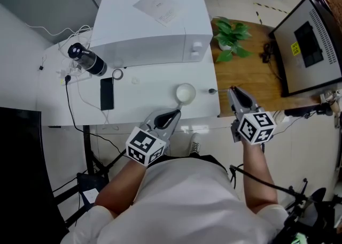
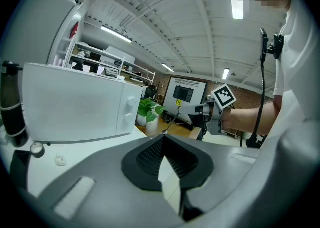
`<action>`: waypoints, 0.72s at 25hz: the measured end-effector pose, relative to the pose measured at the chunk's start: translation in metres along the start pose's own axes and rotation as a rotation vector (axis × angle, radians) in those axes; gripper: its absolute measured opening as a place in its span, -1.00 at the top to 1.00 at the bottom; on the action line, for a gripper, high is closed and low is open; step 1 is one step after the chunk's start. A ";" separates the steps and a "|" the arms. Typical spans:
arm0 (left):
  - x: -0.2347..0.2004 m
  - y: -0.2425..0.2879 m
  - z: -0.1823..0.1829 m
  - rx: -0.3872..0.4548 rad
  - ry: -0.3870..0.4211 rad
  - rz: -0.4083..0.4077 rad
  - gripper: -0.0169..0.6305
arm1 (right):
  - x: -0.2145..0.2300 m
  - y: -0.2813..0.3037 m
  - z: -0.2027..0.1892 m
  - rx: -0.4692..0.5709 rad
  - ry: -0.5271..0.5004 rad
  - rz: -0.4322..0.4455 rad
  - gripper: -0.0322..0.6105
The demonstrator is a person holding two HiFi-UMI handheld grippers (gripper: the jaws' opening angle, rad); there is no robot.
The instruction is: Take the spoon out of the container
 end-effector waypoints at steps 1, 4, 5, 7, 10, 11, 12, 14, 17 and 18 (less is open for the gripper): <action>0.000 0.001 0.000 0.001 -0.001 0.001 0.93 | 0.002 0.000 -0.001 -0.003 0.001 -0.001 0.72; -0.001 0.003 0.000 0.003 -0.006 0.010 0.93 | 0.006 0.001 -0.004 -0.014 0.001 -0.004 0.72; -0.001 0.004 0.000 0.004 -0.008 0.013 0.93 | 0.006 0.001 -0.004 -0.019 -0.001 -0.006 0.72; -0.002 0.004 0.000 0.007 -0.014 0.019 0.93 | 0.007 0.001 -0.006 -0.027 -0.003 -0.007 0.72; -0.003 0.005 -0.002 0.011 -0.027 0.030 0.93 | 0.010 0.000 -0.013 -0.036 -0.003 0.001 0.72; -0.003 0.005 -0.003 0.011 -0.029 0.034 0.93 | 0.010 -0.001 -0.015 -0.040 -0.006 0.002 0.72; -0.003 0.005 -0.003 0.012 -0.029 0.037 0.93 | 0.010 -0.001 -0.016 -0.044 -0.008 0.002 0.72; -0.004 0.005 -0.003 0.014 -0.032 0.044 0.93 | 0.011 -0.002 -0.020 -0.054 -0.011 0.003 0.72; -0.005 0.005 -0.003 0.017 -0.035 0.050 0.93 | 0.011 -0.003 -0.023 -0.064 -0.014 0.004 0.72; -0.005 0.006 -0.003 0.018 -0.035 0.050 0.93 | 0.011 -0.003 -0.024 -0.065 -0.015 0.003 0.73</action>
Point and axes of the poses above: the fingertips, and each gripper's own axes: y forward along the fingers, x to its right, z out of its top, the point moved 6 cm from there along -y, backward along the fingers, and after that the axes turned 8 degrees about x, right-handed, at the moved point
